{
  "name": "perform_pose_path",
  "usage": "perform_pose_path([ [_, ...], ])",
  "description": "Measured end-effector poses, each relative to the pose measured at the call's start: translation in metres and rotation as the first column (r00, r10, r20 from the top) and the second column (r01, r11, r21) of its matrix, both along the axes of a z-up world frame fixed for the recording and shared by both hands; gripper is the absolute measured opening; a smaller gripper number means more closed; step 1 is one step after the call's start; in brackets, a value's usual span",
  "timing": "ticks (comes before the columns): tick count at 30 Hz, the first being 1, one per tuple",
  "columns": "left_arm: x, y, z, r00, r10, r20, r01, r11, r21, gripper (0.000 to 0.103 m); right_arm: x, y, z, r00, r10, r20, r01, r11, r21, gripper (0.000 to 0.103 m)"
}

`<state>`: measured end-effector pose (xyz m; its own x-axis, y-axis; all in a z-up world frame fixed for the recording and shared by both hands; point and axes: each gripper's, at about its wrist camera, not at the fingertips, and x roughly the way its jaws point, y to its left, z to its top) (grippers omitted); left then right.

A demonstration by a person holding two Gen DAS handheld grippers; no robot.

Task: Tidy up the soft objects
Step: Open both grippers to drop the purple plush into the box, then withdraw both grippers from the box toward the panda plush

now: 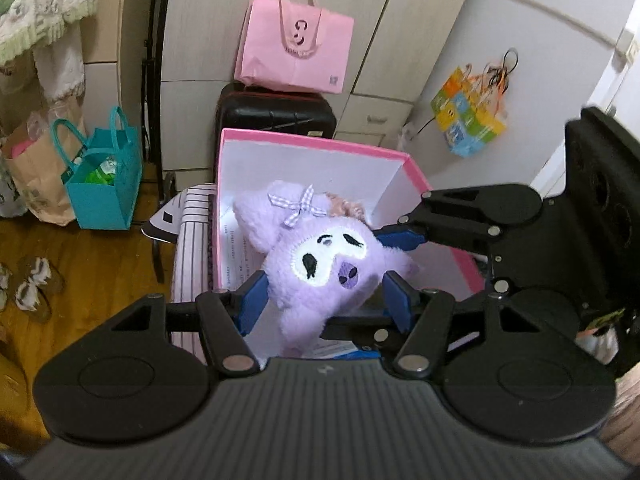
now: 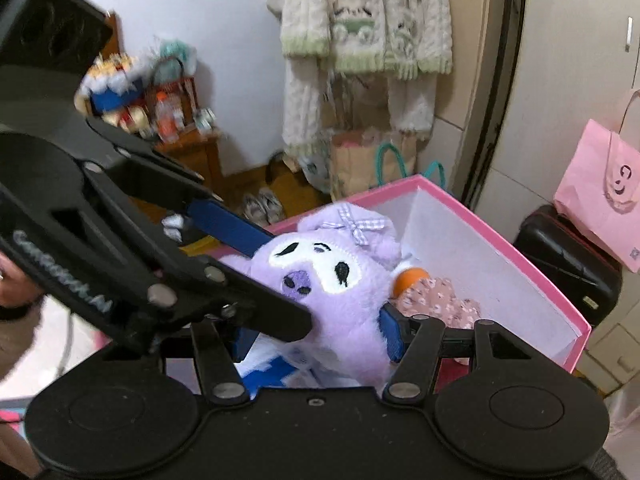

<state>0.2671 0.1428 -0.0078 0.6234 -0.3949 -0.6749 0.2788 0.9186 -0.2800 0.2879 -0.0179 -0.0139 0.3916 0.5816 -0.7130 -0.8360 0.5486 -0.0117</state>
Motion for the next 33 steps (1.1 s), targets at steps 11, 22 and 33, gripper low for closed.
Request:
perform_pose_path([
  [11,0.004,-0.022,0.0,0.993,-0.038,0.115,0.009,0.97,0.241,0.058,0.013,0.013,-0.016,0.999,0.005,0.054,0.003,0.991,-0.134,0.065],
  [22,-0.018,-0.023,0.001,0.991,-0.073,0.114,0.047,0.975,0.216,0.054,-0.011,-0.009,0.001,0.996,0.003,0.085,0.006,0.995,-0.1,0.07],
  [33,-0.085,-0.031,0.037,0.978,-0.11,0.178,0.068,0.972,0.227,0.058,-0.058,-0.055,0.035,0.995,-0.054,0.08,0.051,0.998,0.047,0.072],
])
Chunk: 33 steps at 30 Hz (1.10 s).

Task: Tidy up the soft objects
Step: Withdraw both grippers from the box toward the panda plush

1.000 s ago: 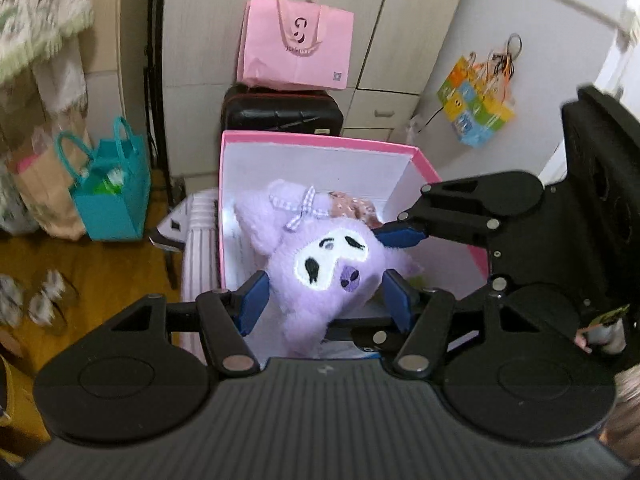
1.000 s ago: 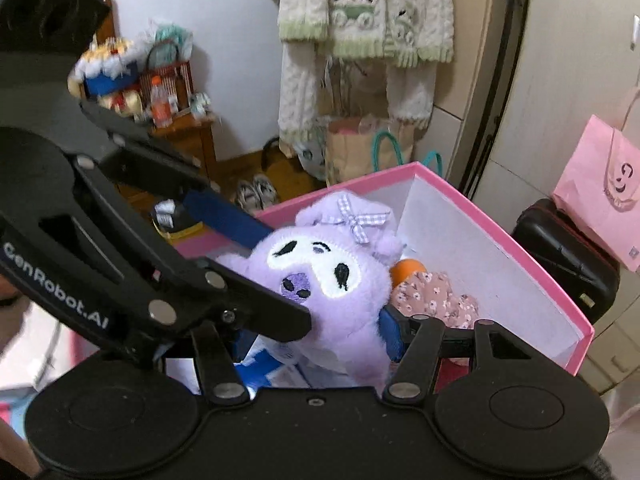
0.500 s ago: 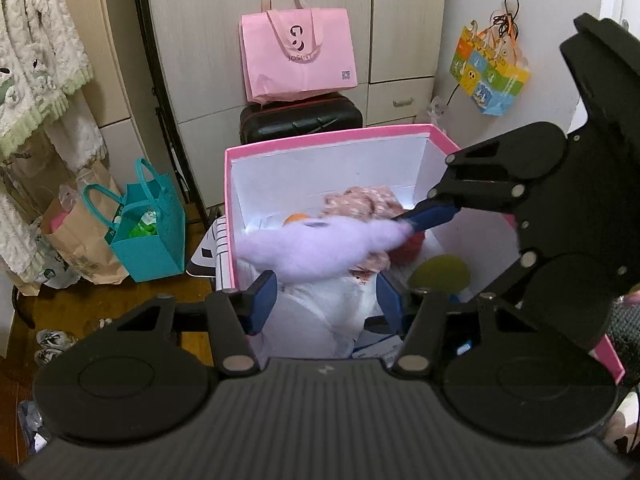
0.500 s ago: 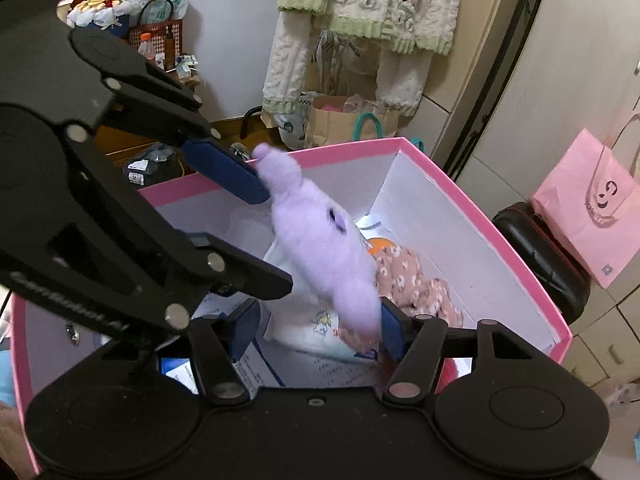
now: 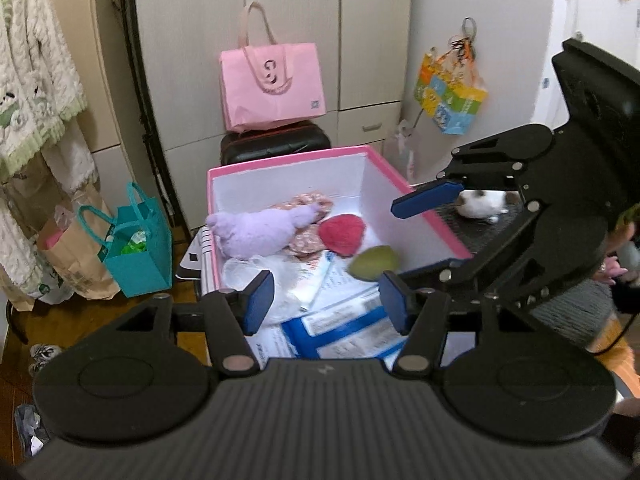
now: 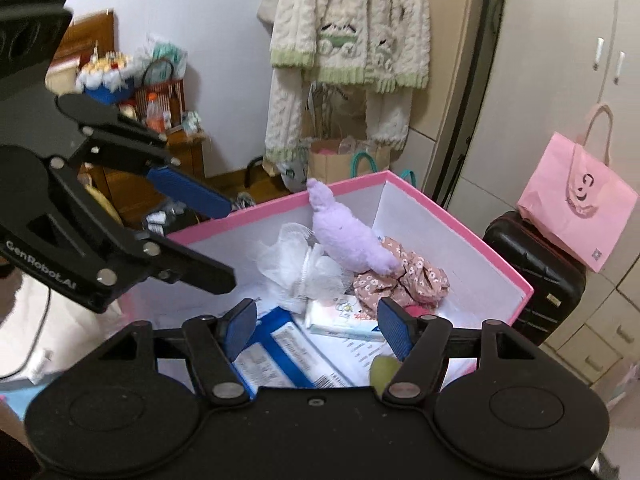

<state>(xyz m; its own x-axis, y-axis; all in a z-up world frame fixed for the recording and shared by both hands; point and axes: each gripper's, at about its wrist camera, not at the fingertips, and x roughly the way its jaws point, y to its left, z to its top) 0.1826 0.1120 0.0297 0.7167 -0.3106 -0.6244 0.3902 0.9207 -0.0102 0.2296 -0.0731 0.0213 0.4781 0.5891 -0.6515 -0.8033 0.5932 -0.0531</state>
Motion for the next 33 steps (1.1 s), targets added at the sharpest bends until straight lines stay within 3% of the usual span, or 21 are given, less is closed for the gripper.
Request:
perform_pose_path([
  [10,-0.062,-0.028,0.037,0.995,-0.076,0.059,0.073,0.996,0.059,0.063,-0.049,-0.044,0.03,0.999,-0.032,-0.031,0.035,0.995,0.094,0.072],
  [14,-0.085,-0.043,0.047,0.991,-0.105,0.086,0.097,0.991,0.097,0.071,-0.067,-0.061,0.038,0.997,-0.06,-0.049,0.065,0.992,0.11,0.073],
  [21,-0.124,-0.074,0.055,0.976,-0.174,0.129,0.155,0.978,0.142,0.073,-0.101,-0.096,0.047,0.995,-0.101,-0.009,0.101,0.987,0.124,0.074],
  [28,-0.154,-0.121,0.048,0.937,-0.307,0.165,0.26,0.932,0.252,0.073,-0.134,-0.137,0.04,0.975,-0.21,0.07,0.199,0.971,0.133,0.075],
  [33,-0.158,-0.153,0.038,0.906,-0.396,0.147,0.349,0.898,0.268,0.084,-0.149,-0.164,0.028,0.959,-0.27,0.087,0.256,0.957,0.139,0.075],
])
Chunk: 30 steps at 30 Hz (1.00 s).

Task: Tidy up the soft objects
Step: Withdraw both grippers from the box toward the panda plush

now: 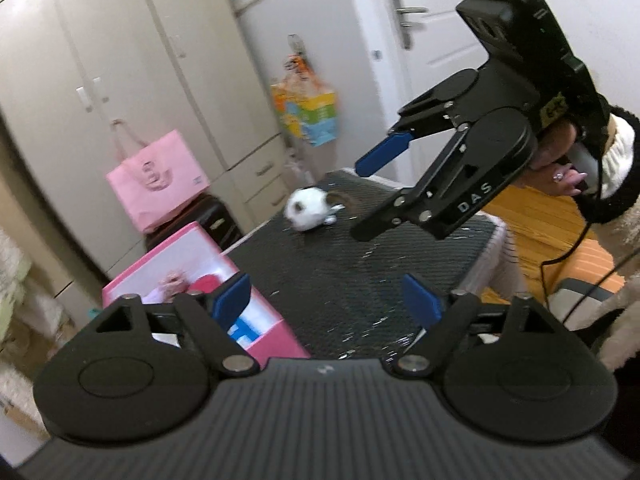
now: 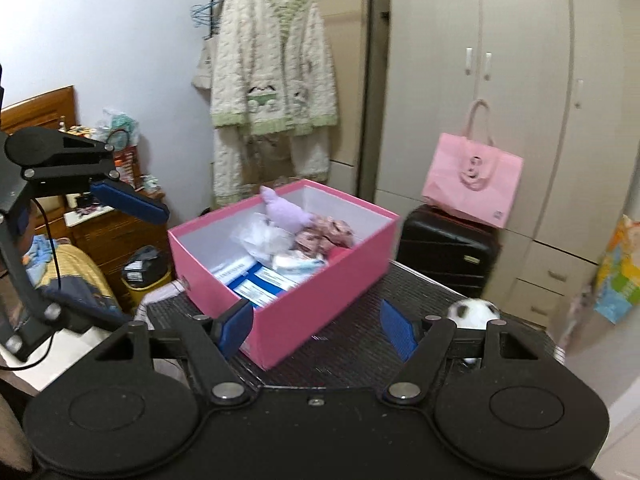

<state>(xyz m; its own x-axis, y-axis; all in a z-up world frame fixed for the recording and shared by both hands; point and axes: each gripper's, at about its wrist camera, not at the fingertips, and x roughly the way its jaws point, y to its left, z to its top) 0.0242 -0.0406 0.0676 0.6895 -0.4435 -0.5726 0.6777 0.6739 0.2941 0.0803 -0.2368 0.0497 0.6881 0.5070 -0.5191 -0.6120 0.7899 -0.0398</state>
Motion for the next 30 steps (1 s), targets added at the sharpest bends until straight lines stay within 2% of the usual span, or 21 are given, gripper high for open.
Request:
perform_pose_path([
  [4,0.01,-0.021,-0.01,0.998,-0.042,-0.05,0.041,0.999,-0.007,0.084,-0.005,-0.022,-0.011,0.999,-0.052,-0.009,0.052,0.999,0.012,0.075],
  [8,0.033,-0.035,-0.023,0.99,-0.052,-0.129,0.045,0.997,-0.055,0.087,0.0,-0.041,-0.022,0.995,-0.1,-0.016,0.1,0.995,0.013,0.076],
  [14,0.08,-0.043,-0.042,0.981,0.03,-0.193,-0.056,0.99,-0.132,0.091,0.024,-0.064,-0.037,0.99,-0.131,-0.049,0.133,0.991,0.034,0.08],
  [17,0.098,-0.045,-0.051,0.977,0.075,-0.2,-0.113,0.976,-0.184,0.093,0.036,-0.071,-0.047,0.989,-0.147,-0.033,0.148,0.988,0.037,0.081],
  [20,0.107,-0.052,-0.059,0.98,0.1,-0.174,-0.138,0.964,-0.226,0.096,0.045,-0.071,-0.059,0.987,-0.161,0.011,0.161,0.987,0.02,0.082],
  [25,0.115,-0.068,-0.067,0.987,0.112,-0.112,-0.135,0.964,-0.23,0.099,0.059,-0.068,-0.077,0.988,-0.145,0.051,0.145,0.989,-0.003,0.082],
  [30,0.13,-0.074,-0.074,0.978,0.115,-0.173,-0.165,0.937,-0.308,0.099,0.071,-0.066,-0.089,0.989,-0.117,0.093,0.121,0.992,-0.028,0.083],
])
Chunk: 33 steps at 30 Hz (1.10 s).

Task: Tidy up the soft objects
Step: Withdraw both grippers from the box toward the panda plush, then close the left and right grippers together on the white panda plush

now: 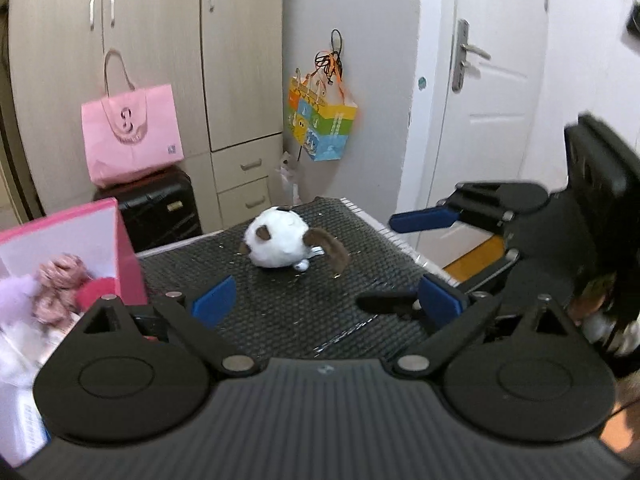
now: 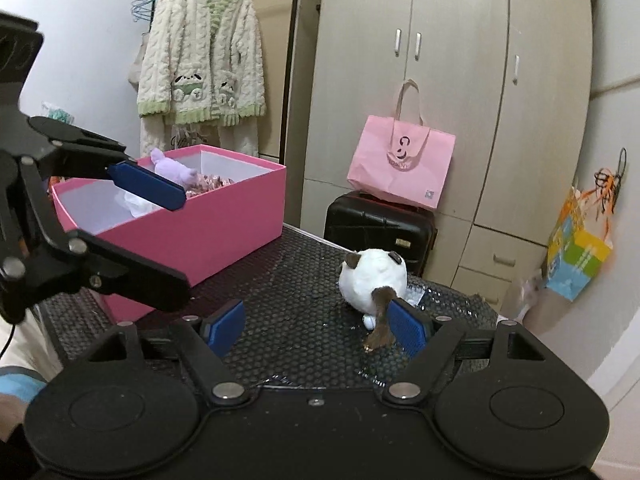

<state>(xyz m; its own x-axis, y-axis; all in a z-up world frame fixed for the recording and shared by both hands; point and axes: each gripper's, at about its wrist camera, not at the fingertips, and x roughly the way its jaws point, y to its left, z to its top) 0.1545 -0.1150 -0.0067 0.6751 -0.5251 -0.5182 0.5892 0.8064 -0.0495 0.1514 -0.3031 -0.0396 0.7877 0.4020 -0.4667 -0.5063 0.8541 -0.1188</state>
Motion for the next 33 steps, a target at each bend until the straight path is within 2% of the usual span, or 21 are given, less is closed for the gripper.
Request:
perform_pose_path([
  [2,0.007,-0.002,-0.005,1.0,0.019,-0.015,-0.02,0.999,-0.028,0.099,0.002,-0.002,-0.002,0.999,0.019,0.028,-0.019,1.0,-0.002,0.083],
  [6,0.022,-0.006,-0.014,0.996,0.032,-0.082,-0.039,0.995,-0.087,0.099,0.006,-0.006,-0.006,0.998,-0.015,0.057,0.015,1.0,-0.002,0.083],
  [10,0.041,-0.013,-0.025,0.988,0.039,-0.147,-0.061,0.987,-0.149,0.098,0.019,-0.008,-0.016,0.999,-0.033,0.038,0.034,0.999,-0.018,0.083],
  [16,0.067,-0.036,-0.036,0.984,0.085,-0.157,-0.112,0.978,-0.174,0.097,0.041,-0.007,-0.026,0.998,-0.031,0.058,0.034,0.998,-0.057,0.083],
  [21,0.087,-0.043,-0.034,0.973,0.187,-0.134,-0.212,0.955,-0.209,0.096,0.065,-0.009,-0.027,0.999,0.019,0.033,-0.016,0.996,-0.083,0.083],
  [28,0.115,-0.045,-0.045,0.957,0.229,-0.177,-0.268,0.931,-0.246,0.096,0.103,-0.018,-0.035,0.999,0.035,-0.027,-0.036,0.998,-0.044,0.083],
  [33,0.131,-0.048,-0.06,0.939,0.29,-0.185,-0.328,0.918,-0.225,0.094,0.123,-0.02,-0.044,0.998,0.052,-0.047,-0.052,0.999,-0.013,0.083],
])
